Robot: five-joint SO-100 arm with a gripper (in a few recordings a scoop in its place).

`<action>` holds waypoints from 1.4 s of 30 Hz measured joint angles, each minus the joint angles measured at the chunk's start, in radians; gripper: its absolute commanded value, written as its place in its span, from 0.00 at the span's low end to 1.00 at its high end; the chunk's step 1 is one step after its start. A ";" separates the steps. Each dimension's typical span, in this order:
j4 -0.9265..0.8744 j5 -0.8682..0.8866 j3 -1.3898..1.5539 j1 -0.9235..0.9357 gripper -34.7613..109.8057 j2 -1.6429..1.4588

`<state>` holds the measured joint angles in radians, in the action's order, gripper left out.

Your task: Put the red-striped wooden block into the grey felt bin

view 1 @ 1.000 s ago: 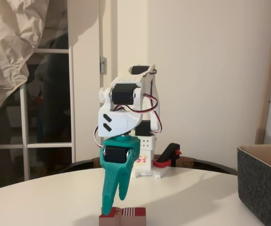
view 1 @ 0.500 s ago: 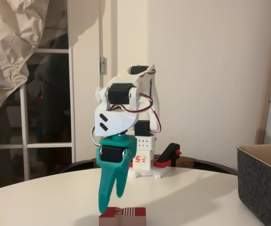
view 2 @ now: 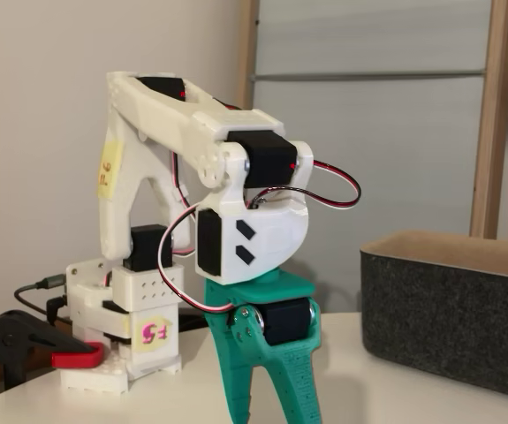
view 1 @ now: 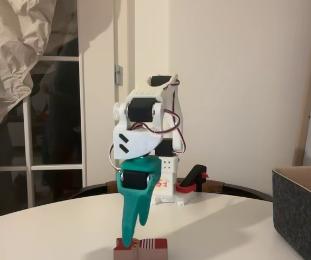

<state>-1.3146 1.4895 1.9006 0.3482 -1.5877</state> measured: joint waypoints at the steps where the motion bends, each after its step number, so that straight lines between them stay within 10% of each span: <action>1: 0.000 -0.006 0.000 -0.006 0.49 0.000; 42: 0.216 -0.109 -0.003 -0.061 0.39 0.213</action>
<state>-1.0983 1.3806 1.8975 0.2869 -1.3744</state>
